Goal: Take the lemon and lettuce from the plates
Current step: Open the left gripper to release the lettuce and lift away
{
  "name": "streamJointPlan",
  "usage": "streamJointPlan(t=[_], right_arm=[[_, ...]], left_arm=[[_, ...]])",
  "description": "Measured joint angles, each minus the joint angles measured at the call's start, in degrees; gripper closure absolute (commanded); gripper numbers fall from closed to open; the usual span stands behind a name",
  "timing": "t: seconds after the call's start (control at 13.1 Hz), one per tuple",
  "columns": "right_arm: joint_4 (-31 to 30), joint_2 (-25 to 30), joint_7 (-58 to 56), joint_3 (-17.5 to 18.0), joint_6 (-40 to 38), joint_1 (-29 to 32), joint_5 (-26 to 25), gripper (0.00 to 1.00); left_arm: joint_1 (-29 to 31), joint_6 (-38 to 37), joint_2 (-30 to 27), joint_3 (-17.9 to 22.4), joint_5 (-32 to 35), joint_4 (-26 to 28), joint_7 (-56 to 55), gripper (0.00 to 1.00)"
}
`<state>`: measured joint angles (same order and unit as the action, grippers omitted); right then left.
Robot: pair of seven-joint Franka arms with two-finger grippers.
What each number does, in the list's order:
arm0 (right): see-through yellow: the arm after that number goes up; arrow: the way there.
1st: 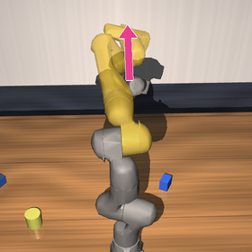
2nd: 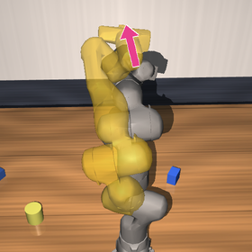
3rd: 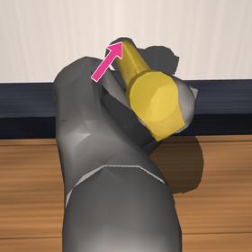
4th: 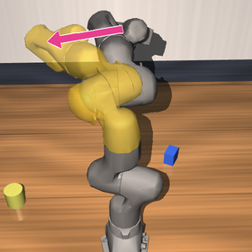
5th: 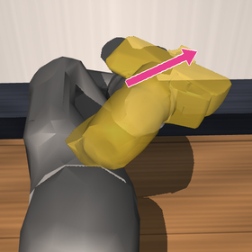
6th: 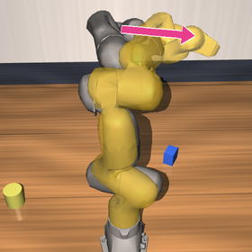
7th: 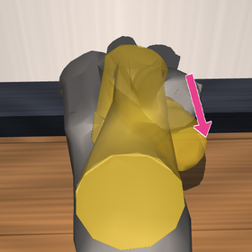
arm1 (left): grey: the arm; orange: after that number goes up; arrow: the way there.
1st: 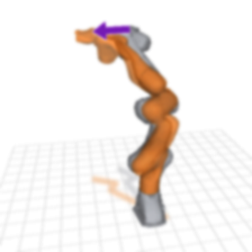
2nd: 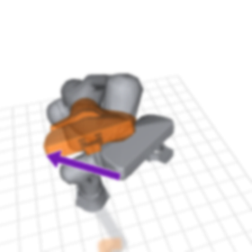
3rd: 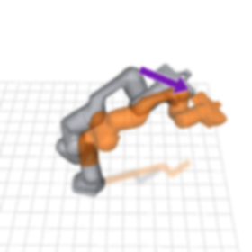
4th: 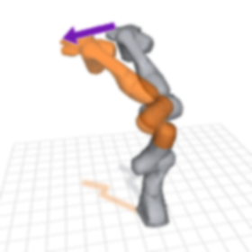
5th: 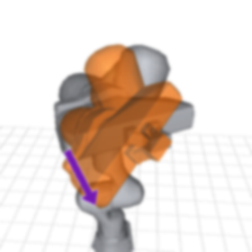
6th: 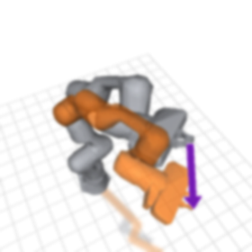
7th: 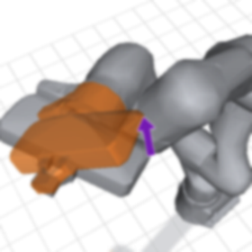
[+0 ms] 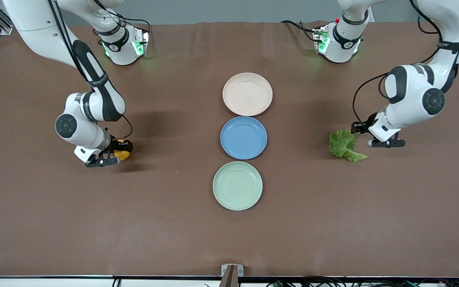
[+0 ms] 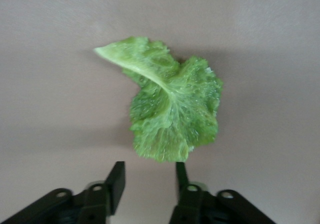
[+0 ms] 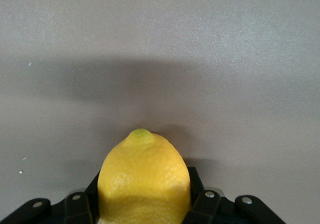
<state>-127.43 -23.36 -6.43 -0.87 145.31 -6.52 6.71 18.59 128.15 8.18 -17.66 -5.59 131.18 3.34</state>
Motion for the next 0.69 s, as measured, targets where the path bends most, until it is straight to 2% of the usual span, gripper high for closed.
streamJointPlan(t=[0.08, 0.31, 0.38, 0.69], right_arm=[[0.00, 0.00, -0.01, 0.00, 0.00, 0.00, 0.00, 0.00], [0.59, -0.02, -0.01, 0.00, -2.07, 0.00, 0.02, 0.00], [2.18, 0.08, -0.01, -0.02, -5.02, 0.00, 0.03, 0.00], [16.88, 1.62, -0.01, -0.41, -27.44, 1.00, 0.15, 0.00]], left_arm=[[0.30, -4.45, -0.53, 0.01, 0.12, -2.92, 0.03, 0.00], [0.46, -15.52, -1.97, 0.02, 0.96, -12.16, 0.03, 0.00], [0.60, -17.60, -2.61, 0.05, 1.03, -14.56, 0.02, 0.00], [2.93, -20.12, -8.18, 0.13, 1.12, -19.15, 0.02, 0.00]])
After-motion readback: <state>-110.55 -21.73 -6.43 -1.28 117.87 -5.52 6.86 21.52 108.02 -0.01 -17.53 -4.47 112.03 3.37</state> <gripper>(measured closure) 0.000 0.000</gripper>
